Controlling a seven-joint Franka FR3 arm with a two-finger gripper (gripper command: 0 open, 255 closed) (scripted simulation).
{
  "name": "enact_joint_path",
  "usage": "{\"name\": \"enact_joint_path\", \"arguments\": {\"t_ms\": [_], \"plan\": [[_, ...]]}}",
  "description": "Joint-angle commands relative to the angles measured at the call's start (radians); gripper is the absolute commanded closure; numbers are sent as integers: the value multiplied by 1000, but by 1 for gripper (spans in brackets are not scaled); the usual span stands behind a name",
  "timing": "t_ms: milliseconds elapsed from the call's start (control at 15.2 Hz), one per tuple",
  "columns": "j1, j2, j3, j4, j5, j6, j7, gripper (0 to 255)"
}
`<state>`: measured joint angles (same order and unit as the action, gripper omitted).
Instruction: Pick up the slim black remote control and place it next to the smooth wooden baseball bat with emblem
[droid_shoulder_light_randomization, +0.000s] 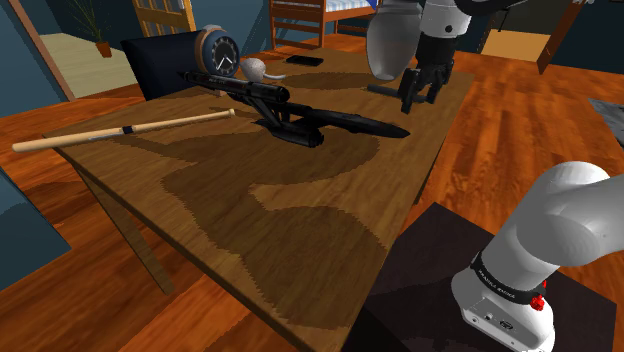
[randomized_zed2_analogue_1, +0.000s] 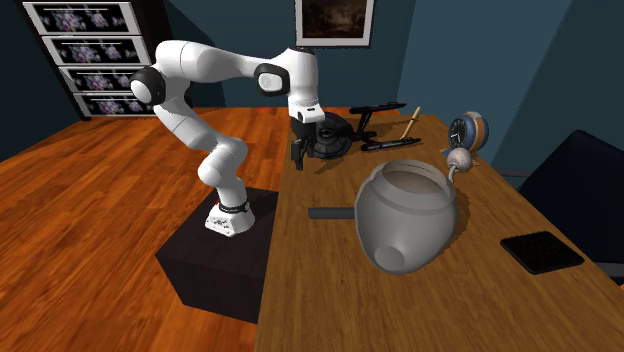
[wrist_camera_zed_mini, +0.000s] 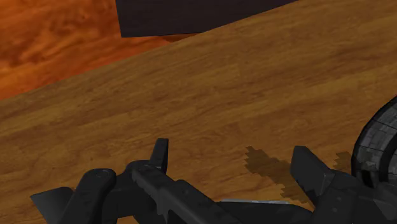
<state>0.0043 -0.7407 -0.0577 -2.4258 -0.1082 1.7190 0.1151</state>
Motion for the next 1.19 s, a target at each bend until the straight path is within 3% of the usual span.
{"name": "enact_joint_path", "arguments": {"t_ms": [0,528,1122], "plan": [[0,0,0,0,0,0,0,0],[13,252,-215,216,-13,25,-331,0],[34,613,-401,561,114,-23,-700,0]]}}
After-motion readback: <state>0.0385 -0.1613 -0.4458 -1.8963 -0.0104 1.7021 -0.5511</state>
